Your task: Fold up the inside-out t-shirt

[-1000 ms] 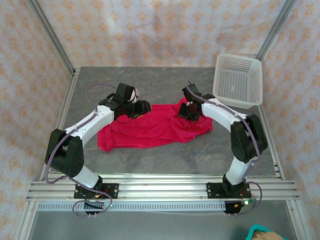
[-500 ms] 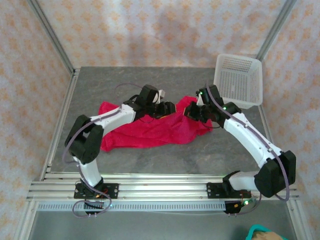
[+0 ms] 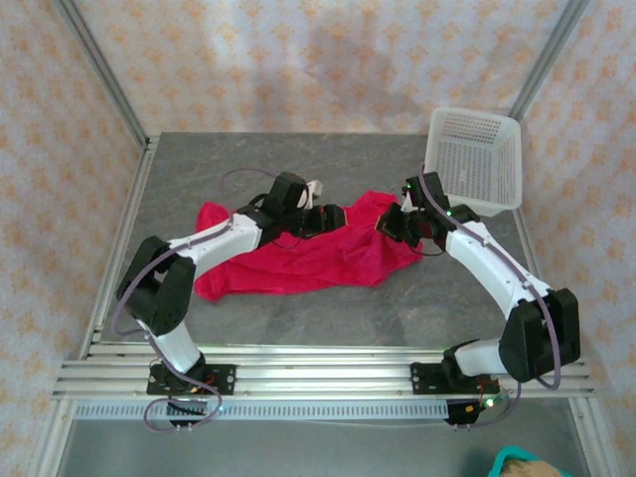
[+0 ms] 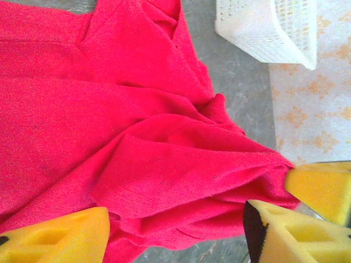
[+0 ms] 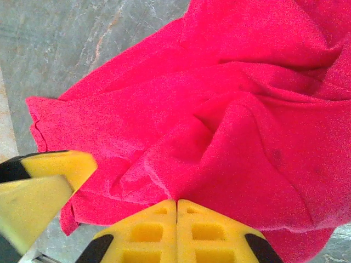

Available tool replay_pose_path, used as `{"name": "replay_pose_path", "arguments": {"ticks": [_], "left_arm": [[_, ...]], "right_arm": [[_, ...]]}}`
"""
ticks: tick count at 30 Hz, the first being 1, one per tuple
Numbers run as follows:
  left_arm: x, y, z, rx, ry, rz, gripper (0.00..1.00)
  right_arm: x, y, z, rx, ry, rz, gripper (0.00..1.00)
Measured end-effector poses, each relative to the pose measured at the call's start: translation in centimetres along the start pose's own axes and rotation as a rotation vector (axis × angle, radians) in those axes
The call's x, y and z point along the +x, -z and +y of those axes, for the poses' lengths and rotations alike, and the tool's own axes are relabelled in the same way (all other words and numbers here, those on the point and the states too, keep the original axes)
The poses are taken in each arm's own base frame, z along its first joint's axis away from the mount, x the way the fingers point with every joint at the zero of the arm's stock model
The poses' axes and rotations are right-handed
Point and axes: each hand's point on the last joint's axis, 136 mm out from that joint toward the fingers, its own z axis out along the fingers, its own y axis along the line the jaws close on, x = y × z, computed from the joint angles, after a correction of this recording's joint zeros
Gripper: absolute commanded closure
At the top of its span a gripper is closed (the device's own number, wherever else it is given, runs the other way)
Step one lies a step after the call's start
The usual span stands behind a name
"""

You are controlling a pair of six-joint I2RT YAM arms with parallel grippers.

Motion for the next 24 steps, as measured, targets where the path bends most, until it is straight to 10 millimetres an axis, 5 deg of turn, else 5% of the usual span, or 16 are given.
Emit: {"name": "replay_pose_path", "arguments": {"ticks": [7, 14, 17, 22, 24], "left_arm": [[2.7, -2.1, 3.2, -0.009, 0.053, 0.050, 0.39], [3.9, -5.0, 3.5, 0.012, 0.072, 0.081, 0.44], [4.4, -6.3, 3.7, 0.026, 0.088, 0.093, 0.57], [4.4, -7.1, 4.3, 0.018, 0.111, 0.099, 0.99], [4.0, -6.9, 3.9, 0.017, 0.095, 0.093, 1.00]], "right_arm": [[-0.2, -0.1, -0.2, 0.005, -0.010, 0.000, 1.00], [-0.3, -0.1, -0.1, 0.002, -0.009, -0.003, 1.00], [-0.3, 0.0, -0.1, 0.001, -0.008, -0.004, 1.00], [-0.3, 0.0, -0.1, 0.002, -0.008, -0.004, 1.00], [-0.3, 0.0, -0.1, 0.001, -0.007, -0.004, 1.00]]}}
